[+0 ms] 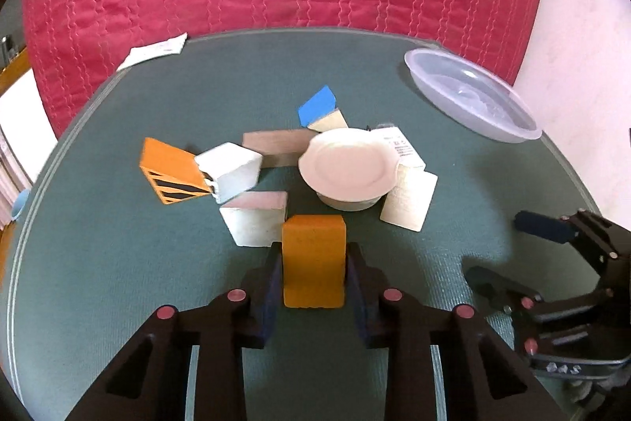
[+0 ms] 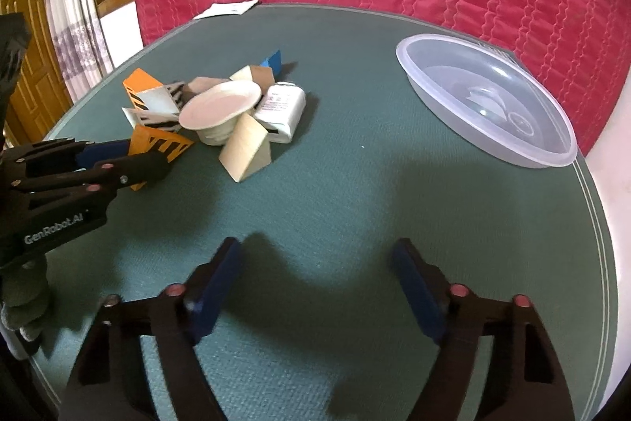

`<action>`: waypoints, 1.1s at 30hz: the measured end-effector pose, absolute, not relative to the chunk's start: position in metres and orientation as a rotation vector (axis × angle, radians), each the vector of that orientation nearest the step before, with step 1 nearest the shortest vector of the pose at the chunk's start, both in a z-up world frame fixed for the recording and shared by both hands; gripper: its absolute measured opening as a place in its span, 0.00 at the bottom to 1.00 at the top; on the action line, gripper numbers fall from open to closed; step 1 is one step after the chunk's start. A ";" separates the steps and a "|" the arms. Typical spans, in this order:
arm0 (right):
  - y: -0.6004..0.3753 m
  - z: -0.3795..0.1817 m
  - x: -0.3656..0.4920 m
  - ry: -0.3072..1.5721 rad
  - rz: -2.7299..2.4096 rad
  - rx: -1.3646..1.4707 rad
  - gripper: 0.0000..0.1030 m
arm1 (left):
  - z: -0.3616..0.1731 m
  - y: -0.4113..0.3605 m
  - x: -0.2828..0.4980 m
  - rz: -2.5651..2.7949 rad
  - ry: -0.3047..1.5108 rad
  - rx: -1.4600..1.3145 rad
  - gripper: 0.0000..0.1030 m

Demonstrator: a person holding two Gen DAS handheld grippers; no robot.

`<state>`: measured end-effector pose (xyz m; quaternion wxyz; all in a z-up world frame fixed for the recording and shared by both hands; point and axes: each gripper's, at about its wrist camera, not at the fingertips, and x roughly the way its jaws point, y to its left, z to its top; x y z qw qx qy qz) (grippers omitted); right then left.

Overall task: Organize rigid objects
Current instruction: 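Carry the orange block and beige block to the clear bowl with both grippers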

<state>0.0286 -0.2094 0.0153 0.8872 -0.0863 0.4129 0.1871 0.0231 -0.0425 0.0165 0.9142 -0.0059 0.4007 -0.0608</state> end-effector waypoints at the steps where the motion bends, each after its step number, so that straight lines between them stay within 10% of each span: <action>1: -0.209 0.016 0.029 0.857 0.402 -0.168 0.68 | 0.020 -0.042 0.021 -0.123 0.817 -0.008 0.31; 33: -0.178 0.021 0.054 0.849 0.434 -0.082 0.34 | 0.036 -0.022 -0.025 -0.134 0.762 -0.019 0.31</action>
